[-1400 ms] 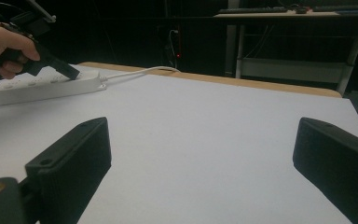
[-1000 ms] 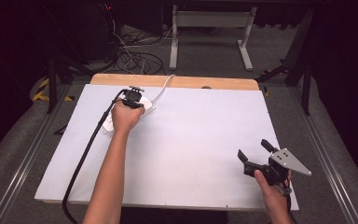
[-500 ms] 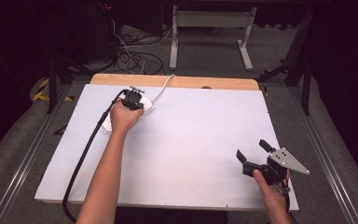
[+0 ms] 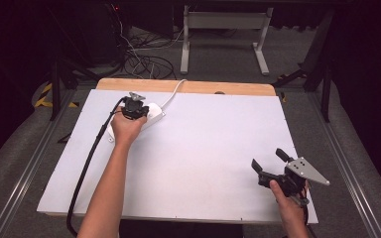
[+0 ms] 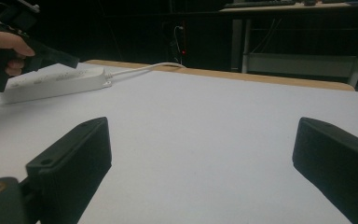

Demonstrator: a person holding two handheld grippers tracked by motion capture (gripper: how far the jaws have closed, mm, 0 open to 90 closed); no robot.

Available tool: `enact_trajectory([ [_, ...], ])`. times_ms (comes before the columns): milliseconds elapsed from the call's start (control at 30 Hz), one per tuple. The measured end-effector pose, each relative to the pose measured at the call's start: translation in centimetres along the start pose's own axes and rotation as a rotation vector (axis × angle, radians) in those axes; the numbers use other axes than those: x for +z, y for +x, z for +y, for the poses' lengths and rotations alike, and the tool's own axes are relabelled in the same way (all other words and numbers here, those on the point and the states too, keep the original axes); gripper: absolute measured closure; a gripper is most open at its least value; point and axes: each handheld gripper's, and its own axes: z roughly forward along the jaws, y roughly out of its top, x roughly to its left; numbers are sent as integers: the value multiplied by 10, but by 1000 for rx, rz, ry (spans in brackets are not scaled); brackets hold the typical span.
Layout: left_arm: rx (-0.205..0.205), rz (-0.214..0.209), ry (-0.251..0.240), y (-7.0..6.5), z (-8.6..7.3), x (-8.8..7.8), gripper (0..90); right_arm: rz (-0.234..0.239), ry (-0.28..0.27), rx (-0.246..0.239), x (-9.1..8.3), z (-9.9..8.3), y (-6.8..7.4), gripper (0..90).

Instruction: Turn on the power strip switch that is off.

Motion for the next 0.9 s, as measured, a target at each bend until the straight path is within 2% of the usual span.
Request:
enact_trajectory([
  [133, -24, 7, -112, 8, -5, -21, 900, 4, 1, -8, 1, 0, 1, 48],
  [200, -30, 27, -172, 12, -9, -34, 900, 4, 2, -6, 2, 1, 2, 48],
  [300, -22, 84, -264, 17, -22, -55, 900, 3, 0, -11, 3, 2, 3, 49],
  [400, -30, 127, -359, 22, -43, -79, 900, 5, 4, -9, 5, 1, 3, 48],
  [500, 3, 165, -411, 26, -64, -98, 900, 7, 10, -12, 6, 1, 4, 48],
  [600, -14, 172, -446, 31, -82, -110, 900, 10, 9, -15, 8, 1, 6, 49],
  [733, -86, 168, -513, 31, -87, -133, 900, 16, 12, -21, 9, 2, 8, 49],
  [833, -101, 155, -539, 24, -95, -150, 900, 20, 3, -20, 9, 3, 8, 49],
  [900, -86, 153, -540, 20, -98, -156, 900, 16, 5, -20, 8, 2, 7, 48],
])
